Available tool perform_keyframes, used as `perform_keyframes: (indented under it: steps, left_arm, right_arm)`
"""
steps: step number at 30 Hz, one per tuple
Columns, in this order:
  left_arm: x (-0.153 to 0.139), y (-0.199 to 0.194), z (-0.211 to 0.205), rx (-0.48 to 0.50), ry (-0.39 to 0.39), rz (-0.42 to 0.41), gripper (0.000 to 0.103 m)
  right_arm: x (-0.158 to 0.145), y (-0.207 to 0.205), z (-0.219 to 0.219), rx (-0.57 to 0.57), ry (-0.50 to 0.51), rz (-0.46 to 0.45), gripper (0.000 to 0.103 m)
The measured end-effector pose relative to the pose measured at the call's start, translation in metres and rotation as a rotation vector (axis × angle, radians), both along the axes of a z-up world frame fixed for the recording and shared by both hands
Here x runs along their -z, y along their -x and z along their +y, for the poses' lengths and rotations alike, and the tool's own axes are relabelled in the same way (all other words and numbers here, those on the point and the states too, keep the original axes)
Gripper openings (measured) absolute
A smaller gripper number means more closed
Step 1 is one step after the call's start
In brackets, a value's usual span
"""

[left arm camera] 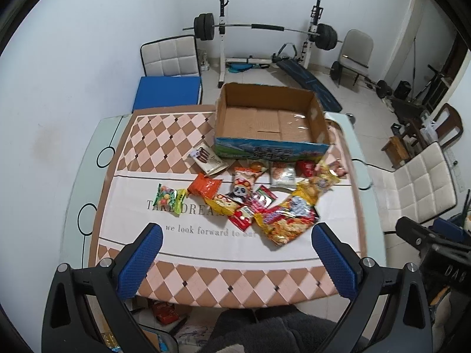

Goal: Organize snacks
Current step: 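Grasp the Cheese Buldak noodle pack with the right tool while the left tool grasps the panda chip bag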

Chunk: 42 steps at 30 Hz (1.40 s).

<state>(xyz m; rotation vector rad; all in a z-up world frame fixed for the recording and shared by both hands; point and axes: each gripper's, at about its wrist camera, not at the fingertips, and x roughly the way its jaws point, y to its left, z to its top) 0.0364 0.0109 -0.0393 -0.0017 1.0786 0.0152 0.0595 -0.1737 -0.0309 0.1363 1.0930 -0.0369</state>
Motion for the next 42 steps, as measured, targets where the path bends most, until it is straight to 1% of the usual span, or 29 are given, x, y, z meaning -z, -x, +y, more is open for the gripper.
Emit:
perform_keyframes:
  steps: [3,5,6,8,10,13,16,19,24,26,29,30,31,33,35,36,38,39,40,42]
  left_arm:
    - [0.031,-0.023,0.007,-0.018,-0.013,0.026,0.103]
    - [0.056,-0.040,0.017,-0.038,-0.020,0.060,0.103]
    - [0.068,-0.048,0.023,-0.052,-0.027,0.080,0.103]
    - [0.095,-0.064,0.033,-0.077,-0.031,0.126,0.103]
    - [0.122,-0.078,0.044,-0.099,-0.028,0.168,0.103]
    - [0.161,-0.097,0.057,-0.110,-0.035,0.217,0.102]
    - [0.189,-0.111,0.062,-0.103,-0.044,0.257,0.099]
    - [0.209,-0.123,0.064,-0.084,-0.060,0.282,0.099]
    - [0.233,-0.135,0.063,-0.050,-0.077,0.317,0.099]
    - [0.240,-0.138,0.063,-0.042,-0.074,0.331,0.099]
    - [0.248,-0.141,0.063,-0.027,-0.064,0.350,0.099]
    - [0.251,-0.141,0.062,-0.018,-0.055,0.359,0.099]
    - [0.253,-0.142,0.061,-0.009,-0.045,0.366,0.099]
    - [0.256,-0.142,0.055,0.021,-0.027,0.371,0.099]
    - [0.261,-0.141,0.045,0.056,-0.013,0.375,0.099]
    - [0.264,-0.141,0.038,0.076,0.006,0.380,0.099]
    - [0.272,-0.139,0.025,0.107,0.036,0.396,0.099]
    - [0.277,-0.139,0.017,0.123,0.053,0.408,0.098]
    - [0.282,-0.139,0.010,0.137,0.061,0.419,0.093]
    - [0.292,-0.141,-0.007,0.170,0.064,0.433,0.086]
  right_arm:
    - [0.041,-0.025,-0.016,0.045,-0.082,0.071,0.103]
    - [0.078,-0.044,-0.023,0.077,-0.154,0.135,0.103]
    - [0.100,-0.055,-0.026,0.089,-0.198,0.164,0.103]
    - [0.152,-0.076,-0.030,0.140,-0.258,0.261,0.103]
    - [0.200,-0.093,-0.030,0.184,-0.333,0.338,0.103]
    - [0.261,-0.115,-0.022,0.248,-0.390,0.439,0.103]
    - [0.305,-0.135,-0.016,0.318,-0.418,0.502,0.103]
    - [0.336,-0.152,-0.010,0.408,-0.465,0.558,0.103]
    - [0.372,-0.174,0.001,0.561,-0.466,0.656,0.103]
    - [0.382,-0.182,0.008,0.583,-0.432,0.685,0.103]
    - [0.391,-0.189,0.016,0.570,-0.404,0.716,0.103]
    - [0.392,-0.190,0.019,0.541,-0.388,0.715,0.103]
    - [0.392,-0.192,0.023,0.488,-0.361,0.717,0.103]
    - [0.390,-0.194,0.031,0.354,-0.289,0.717,0.100]
    - [0.386,-0.189,0.036,0.210,-0.173,0.707,0.097]
    - [0.383,-0.185,0.036,0.159,-0.117,0.701,0.095]
    - [0.379,-0.177,0.031,0.079,-0.024,0.682,0.095]
    - [0.377,-0.173,0.027,0.047,0.004,0.674,0.095]
    - [0.376,-0.171,0.023,0.010,0.024,0.666,0.095]
    - [0.373,-0.165,0.022,-0.039,0.041,0.641,0.101]
